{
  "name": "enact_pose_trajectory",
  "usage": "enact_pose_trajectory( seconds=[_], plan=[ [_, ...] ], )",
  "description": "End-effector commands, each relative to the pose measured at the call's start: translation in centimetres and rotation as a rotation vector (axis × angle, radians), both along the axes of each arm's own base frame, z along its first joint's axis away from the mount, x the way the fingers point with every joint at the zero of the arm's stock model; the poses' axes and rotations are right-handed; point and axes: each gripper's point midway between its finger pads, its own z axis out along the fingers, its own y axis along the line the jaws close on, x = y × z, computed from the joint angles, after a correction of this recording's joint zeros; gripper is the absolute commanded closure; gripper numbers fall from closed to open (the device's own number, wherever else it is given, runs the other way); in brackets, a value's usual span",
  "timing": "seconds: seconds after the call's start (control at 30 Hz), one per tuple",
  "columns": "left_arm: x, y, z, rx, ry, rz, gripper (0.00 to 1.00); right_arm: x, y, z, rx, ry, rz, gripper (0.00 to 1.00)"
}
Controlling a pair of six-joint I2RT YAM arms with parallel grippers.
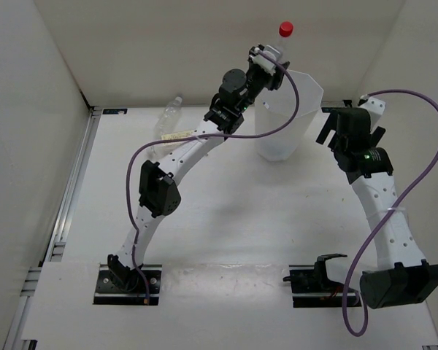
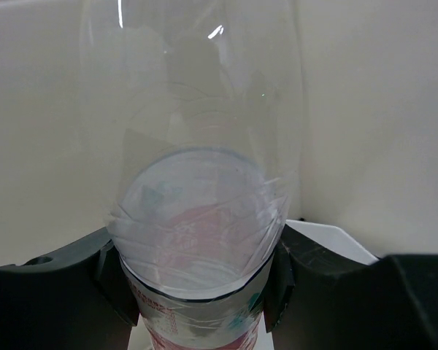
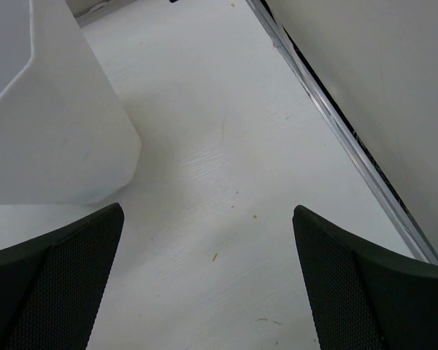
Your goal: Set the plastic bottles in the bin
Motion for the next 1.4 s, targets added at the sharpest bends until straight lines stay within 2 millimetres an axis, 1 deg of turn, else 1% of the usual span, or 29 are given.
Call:
enact_pose_trajectory(
  seconds=[0.0, 0.07, 0.1, 0.17, 0.2, 0.23, 0.27, 0.3, 0.37, 0.4, 0.5, 0.57, 0.6, 0.67, 0.73, 0.8, 0.83, 0.87, 0.93, 1.0, 1.03, 1.1, 1.13, 1.2, 1.23, 1.27, 1.3, 1.33, 1.37],
  plan=[
    [-3.0, -0.8, 3.1, -0.046, -0.031, -0.103, 0.74, -0.3, -0.6, 0.9, -0.01, -0.04, -0.027, 0.0],
    [-3.0, -1.1, 2.3, -0.019, -0.009, -0.116, 0.57, -0.4, -0.6, 0.5, -0.011, -0.031, -0.027, 0.0],
    [-2.9, -1.2, 1.8, -0.007, 0.005, -0.116, 0.36, -0.4, -0.6, 0.5, -0.011, -0.031, -0.027, 0.0],
    [-2.7, -1.7, -0.1, 0.04, 0.038, -0.125, 0.13, -0.3, -0.4, 0.5, -0.007, -0.031, -0.019, 0.0],
    [-2.8, -1.3, 0.3, 0.038, 0.044, -0.112, 0.0, -0.3, -0.4, 0.5, -0.007, -0.031, -0.019, 0.0],
    [-3.4, -1.5, 0.4, 0.043, 0.05, -0.121, 0.0, -0.3, -0.4, 0.5, -0.007, -0.031, -0.019, 0.0],
    [-3.2, -1.5, -0.3, 0.059, 0.06, -0.11, 0.0, -0.3, -0.4, 0.5, -0.007, -0.031, -0.019, 0.0],
    [-3.4, -1.3, 0.1, 0.059, 0.06, -0.11, 0.0, -0.3, -0.3, 0.4, -0.002, -0.03, -0.011, 0.0],
    [-3.3, -1.3, -0.4, 0.078, 0.069, -0.107, 0.0, -0.3, -0.3, 0.4, -0.002, -0.03, -0.011, 0.0],
    [-3.6, -1.0, -0.1, 0.081, 0.072, -0.107, 0.0, -0.2, -0.3, 0.8, 0.0, -0.039, -0.011, 0.0],
    [-3.5, -0.6, 0.2, 0.075, 0.075, -0.088, 0.0, -0.4, -0.3, 0.7, -0.002, -0.03, -0.011, 0.0],
    [-4.1, 0.0, 1.5, 0.071, 0.058, -0.085, 0.0, -0.5, -0.2, 0.9, 0.004, -0.038, -0.003, 0.0],
    [-3.9, 0.1, 1.5, 0.074, 0.054, -0.071, 0.0, -0.5, -0.2, 0.9, 0.005, -0.038, -0.003, 0.0],
    [-4.3, 0.9, 2.6, 0.071, 0.044, -0.057, 0.0, -0.7, -0.2, 1.2, 0.006, -0.049, -0.003, 0.0],
    [-4.9, 1.8, 4.1, 0.073, 0.022, -0.039, 0.0, -0.9, 0.0, 1.5, 0.014, -0.058, 0.007, 0.0],
    [-5.2, 2.4, 4.7, 0.075, 0.008, -0.024, 0.0, -0.8, 0.2, 1.5, 0.028, -0.061, 0.011, 0.0],
    [-5.3, 3.2, 5.7, 0.058, 0.005, 0.003, 0.0, -0.8, 0.4, 1.4, 0.035, -0.06, 0.022, 0.0],
    [-5.1, 3.4, 5.7, 0.063, 0.0, 0.019, 0.0, -0.7, 0.6, 1.4, 0.047, -0.062, 0.026, 0.0],
    [-6.0, 4.5, 7.7, 0.044, -0.027, 0.034, 0.0, -0.8, 0.9, 1.5, 0.056, -0.061, 0.042, 0.0],
    [-6.0, 5.6, 8.6, 0.051, -0.043, 0.079, 0.0, -0.9, 1.1, 2.2, 0.073, -0.081, 0.049, 0.0],
    [-6.7, 6.6, 10.1, 0.036, -0.064, 0.095, 0.0, -0.9, 1.3, 2.4, 0.08, -0.081, 0.061, 0.0],
    [-6.9, 8.5, 11.7, 0.02, -0.084, 0.145, 0.0, -0.9, 1.5, 2.4, 0.086, -0.08, 0.071, 0.0],
    [-7.5, 9.4, 12.4, 0.021, -0.087, 0.161, 0.0, -0.9, 1.9, 2.4, 0.086, -0.079, 0.082, 0.0],
    [-6.8, 12.2, 12.7, 0.023, -0.067, 0.226, 0.0, -1.1, 2.3, 2.6, 0.093, -0.087, 0.099, 0.0],
    [-5.6, 14.4, 12.0, 0.017, -0.031, 0.27, 0.0, -1.2, 2.3, 2.4, 0.091, -0.078, 0.099, 0.0],
    [-5.9, 16.7, 12.7, 0.008, -0.011, 0.305, 0.0, -1.2, 2.3, 2.4, 0.084, -0.075, 0.103, 0.0],
    [-5.4, 18.7, 12.5, 0.004, 0.017, 0.344, 0.0, -1.2, 2.2, 2.4, 0.07, -0.07, 0.111, 0.0],
    [-3.7, 22.2, 11.4, 0.0, 0.068, 0.406, 0.0, -1.2, 2.4, 2.4, 0.065, -0.065, 0.127, 0.0],
    [-4.4, 23.8, 11.3, 0.033, 0.091, 0.384, 0.0, -1.2, 2.6, 2.3, 0.061, -0.06, 0.146, 0.0]
  ],
)
